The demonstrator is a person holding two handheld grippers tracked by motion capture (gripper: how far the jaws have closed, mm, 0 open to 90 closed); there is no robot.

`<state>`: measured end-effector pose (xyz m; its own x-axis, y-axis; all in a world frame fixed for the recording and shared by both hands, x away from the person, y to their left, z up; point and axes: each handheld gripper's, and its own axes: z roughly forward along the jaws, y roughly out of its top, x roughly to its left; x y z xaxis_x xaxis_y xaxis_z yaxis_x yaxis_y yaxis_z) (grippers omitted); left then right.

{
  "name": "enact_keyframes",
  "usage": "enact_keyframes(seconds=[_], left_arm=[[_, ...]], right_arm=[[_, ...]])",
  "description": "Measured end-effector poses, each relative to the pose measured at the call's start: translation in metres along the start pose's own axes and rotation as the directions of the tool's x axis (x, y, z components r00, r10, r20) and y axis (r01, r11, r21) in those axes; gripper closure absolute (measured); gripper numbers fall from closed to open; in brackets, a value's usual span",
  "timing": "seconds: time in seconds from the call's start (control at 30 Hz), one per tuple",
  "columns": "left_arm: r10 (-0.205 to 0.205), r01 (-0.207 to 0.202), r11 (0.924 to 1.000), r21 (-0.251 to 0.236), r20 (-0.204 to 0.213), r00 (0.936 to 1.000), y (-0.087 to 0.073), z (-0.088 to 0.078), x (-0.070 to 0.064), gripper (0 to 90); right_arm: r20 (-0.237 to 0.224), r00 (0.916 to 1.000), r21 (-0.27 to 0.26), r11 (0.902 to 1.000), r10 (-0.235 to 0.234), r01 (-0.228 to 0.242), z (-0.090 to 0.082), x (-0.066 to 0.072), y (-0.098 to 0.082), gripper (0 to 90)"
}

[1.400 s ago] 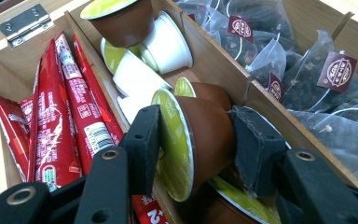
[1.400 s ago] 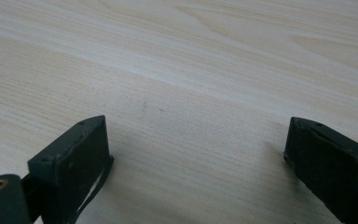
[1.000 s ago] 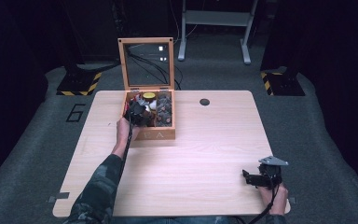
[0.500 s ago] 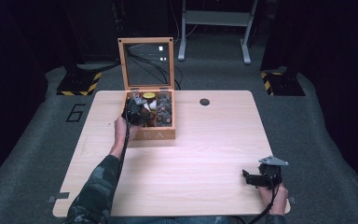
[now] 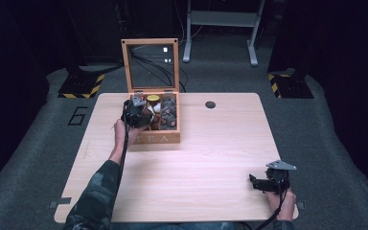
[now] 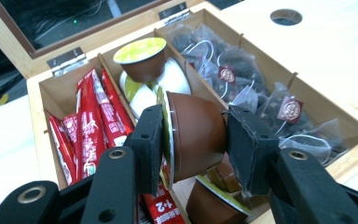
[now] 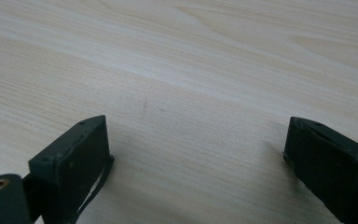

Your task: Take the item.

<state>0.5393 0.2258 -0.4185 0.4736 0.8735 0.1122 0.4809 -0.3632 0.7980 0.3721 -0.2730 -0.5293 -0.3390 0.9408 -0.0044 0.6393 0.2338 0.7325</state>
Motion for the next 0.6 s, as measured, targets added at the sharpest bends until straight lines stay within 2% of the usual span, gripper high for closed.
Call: enact_keyframes(seconds=[0.3, 0.37, 0.4, 0.6], left_arm=[[0.013, -0.01, 0.9966, -0.081, 0.029, 0.9995, 0.007, -0.019, -0.009, 57.2], [0.016, -0.014, 0.9968, -0.079, 0.034, 0.9993, 0.008, -0.021, -0.01, 57.1], [0.014, -0.011, 0.9953, -0.096, 0.036, 0.9992, 0.009, -0.024, -0.012, 57.1], [0.028, -0.021, 0.9927, -0.119, 0.057, 0.998, 0.012, -0.032, -0.016, 57.1]], right_arm=[[-0.001, 1.0, 0.0, 1.0, 0.001, -0.001, 0.0, 0.0, 0.0, 6.2], [-0.001, 1.0, 0.0, 1.0, 0.001, -0.001, 0.0, 0.0, 0.0, 6.2], [-0.001, 1.0, 0.002, 1.0, 0.001, -0.001, 0.0, 0.0, 0.0, 6.2], [-0.001, 1.0, 0.0, 1.0, 0.001, -0.001, 0.0, 0.0, 0.0, 6.2]])
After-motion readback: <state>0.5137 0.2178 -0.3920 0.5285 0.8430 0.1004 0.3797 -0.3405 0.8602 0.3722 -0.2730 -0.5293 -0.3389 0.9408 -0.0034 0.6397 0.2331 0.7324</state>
